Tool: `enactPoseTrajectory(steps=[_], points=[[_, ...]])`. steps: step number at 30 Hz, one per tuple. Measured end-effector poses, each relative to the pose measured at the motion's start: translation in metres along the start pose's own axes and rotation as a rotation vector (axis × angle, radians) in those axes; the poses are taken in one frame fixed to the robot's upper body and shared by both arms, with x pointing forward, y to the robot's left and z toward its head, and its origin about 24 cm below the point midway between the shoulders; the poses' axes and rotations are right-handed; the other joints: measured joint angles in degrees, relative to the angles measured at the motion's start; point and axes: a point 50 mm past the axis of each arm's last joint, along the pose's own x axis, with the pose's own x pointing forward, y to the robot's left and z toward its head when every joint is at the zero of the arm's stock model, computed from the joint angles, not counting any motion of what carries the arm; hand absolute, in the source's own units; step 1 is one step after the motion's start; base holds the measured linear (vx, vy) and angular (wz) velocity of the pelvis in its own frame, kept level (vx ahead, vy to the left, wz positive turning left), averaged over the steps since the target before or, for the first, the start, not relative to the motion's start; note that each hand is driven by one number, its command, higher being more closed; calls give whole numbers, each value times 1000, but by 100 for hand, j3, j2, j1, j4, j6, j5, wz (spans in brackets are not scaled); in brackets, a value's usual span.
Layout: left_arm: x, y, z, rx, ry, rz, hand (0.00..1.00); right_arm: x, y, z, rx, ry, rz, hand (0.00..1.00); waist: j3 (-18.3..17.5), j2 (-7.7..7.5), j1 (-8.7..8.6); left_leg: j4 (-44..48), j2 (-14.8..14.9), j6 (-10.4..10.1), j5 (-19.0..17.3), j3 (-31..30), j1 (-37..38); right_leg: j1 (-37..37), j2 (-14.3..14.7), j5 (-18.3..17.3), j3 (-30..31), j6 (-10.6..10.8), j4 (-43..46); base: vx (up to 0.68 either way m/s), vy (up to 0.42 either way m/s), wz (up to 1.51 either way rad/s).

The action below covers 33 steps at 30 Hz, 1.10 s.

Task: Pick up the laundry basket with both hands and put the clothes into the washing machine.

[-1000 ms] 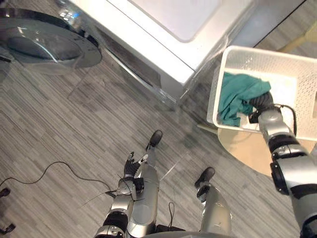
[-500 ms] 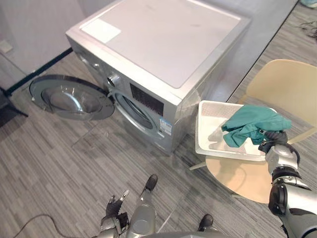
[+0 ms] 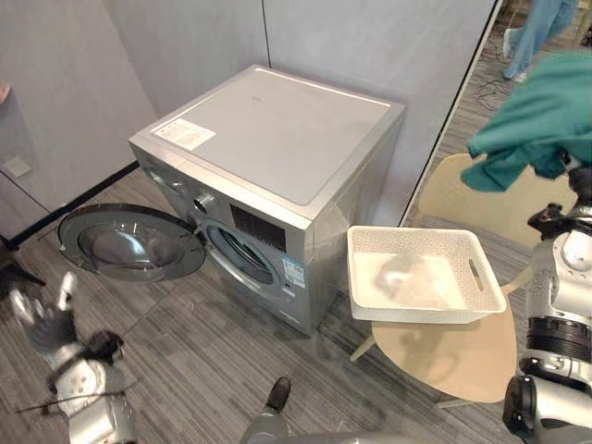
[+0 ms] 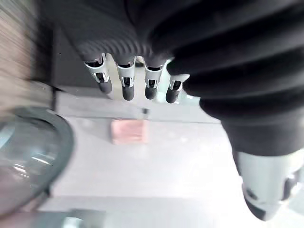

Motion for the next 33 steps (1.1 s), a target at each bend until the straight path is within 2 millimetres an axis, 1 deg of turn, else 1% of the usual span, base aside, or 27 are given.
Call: enactPoseTrajectory(steps=[1,3,4,5,6,7,8,9,10,11,13,14,15,16,18,20,21,23,24,26,31,33], points=[[1,-3,4,-1,-22,-10,0,-1,4,2,8,-9,13,100,-5,4,1,0,0,6,-4,19,22,2,-4,-1,25,-2,3,-12,6,-23],[5,-36,33,9,-174,-114,0,-13,35,13,82,-63,119,100,-75,29,2,-3,-1,31,-58,211,165,24,-50,-5,177,-9,18,-22,11,-32],[4,-46,40,7,-211,-152,0,-16,42,14,103,-70,140,100,-92,30,-5,-6,0,33,-73,247,193,25,-55,-8,218,-9,26,-43,12,-24],[0,-66,53,-15,-276,-224,0,-22,55,17,140,-78,183,100,-150,33,-32,-10,9,10,-128,294,202,8,-57,-9,246,-9,32,-39,7,-18],[-4,-78,61,-39,-315,-270,0,-26,64,19,169,-81,216,100,-195,29,-82,-24,18,11,-133,330,202,-30,-56,-11,287,-12,43,-53,3,-18],[-10,-96,69,-83,-348,-333,0,-33,77,21,209,-80,256,100,-223,34,-145,-37,32,27,-146,362,214,-49,-50,-16,324,-12,58,-35,-3,-18],[-13,-105,71,-107,-355,-368,0,-36,83,22,230,-80,274,100,-223,34,-157,-38,45,26,-150,391,233,-57,-45,-18,359,-14,69,-45,-11,-24],[-20,-123,75,-148,-363,-437,0,-43,94,22,284,-71,312,100,-227,31,-180,-39,74,21,-163,465,274,-68,-32,-19,424,-16,79,-37,-20,-23],[-28,-140,80,-184,-372,-517,0,-50,104,24,320,-66,352,100,-229,31,-246,-39,92,20,-164,480,284,-80,-16,-18,459,-18,83,-34,-21,-20],[-32,-148,82,-201,-376,-556,0,-53,109,25,335,-65,369,100,-229,32,-272,-39,100,18,-163,486,283,-104,-10,-17,485,-20,85,-24,-19,-21],[-47,-175,91,-255,-398,-697,0,-62,123,27,391,-53,443,100,-232,28,-318,-40,115,5,-152,566,284,-201,-1,-5,625,-38,89,-8,-14,-27],[-50,-180,93,-265,-404,-724,0,-64,126,27,401,-48,456,100,-233,26,-337,-40,119,16,-143,604,284,-237,-1,-1,674,-44,92,11,-9,-25],[-54,-187,95,-281,-405,-770,0,-68,132,28,416,-40,482,100,-233,27,-412,-40,124,30,-131,659,292,-253,0,40,725,-91,79,15,-8,-23],[-56,-193,96,-292,-401,-803,0,-71,136,28,436,-32,508,100,-235,27,-462,-41,131,30,-131,714,304,-277,0,49,773,-91,81,21,-9,-24],[-59,-202,94,-297,-386,-850,0,-73,140,29,455,-28,543,100,-244,19,-474,-41,159,22,-137,820,314,-355,17,81,893,-95,76,20,-16,-26],[-65,-211,91,-299,-363,-903,0,-76,145,29,466,-21,572,100,-246,20,-584,-42,186,21,-138,834,315,-373,44,91,925,-83,77,12,-28,-13],[-67,-213,90,-298,-355,-918,0,-77,146,29,469,-21,585,100,-246,20,-603,-42,196,22,-138,844,316,-383,52,97,939,-76,78,-2,-26,-11],[-78,-226,87,-297,-330,-999,0,-81,150,29,469,-18,625,100,-249,23,-610,-43,210,21,-138,910,318,-435,62,113,1022,-80,79,-13,-17,-15],[-80,-229,86,-298,-319,-1018,0,-82,152,28,469,-14,634,100,-250,24,-624,-43,210,21,-138,919,321,-438,62,114,1031,-83,78,-21,-8,-8],[-85,-234,85,-296,-304,-1053,0,-88,158,25,470,9,671,100,-250,22,-743,-45,211,21,-138,921,324,-436,62,106,1032,-100,82,0,0,0],[-95,-250,79,-260,-271,-1139,0,-95,166,20,486,46,722,100,-252,19,-792,-46,214,21,-137,930,332,-437,62,109,1041,-105,84,-40,-4,-1],[-102,-253,77,-250,-261,-1180,0,-99,169,21,497,52,735,100,-260,9,-855,-46,215,21,-138,928,332,-436,62,108,1040,-105,84,0,0,0]])
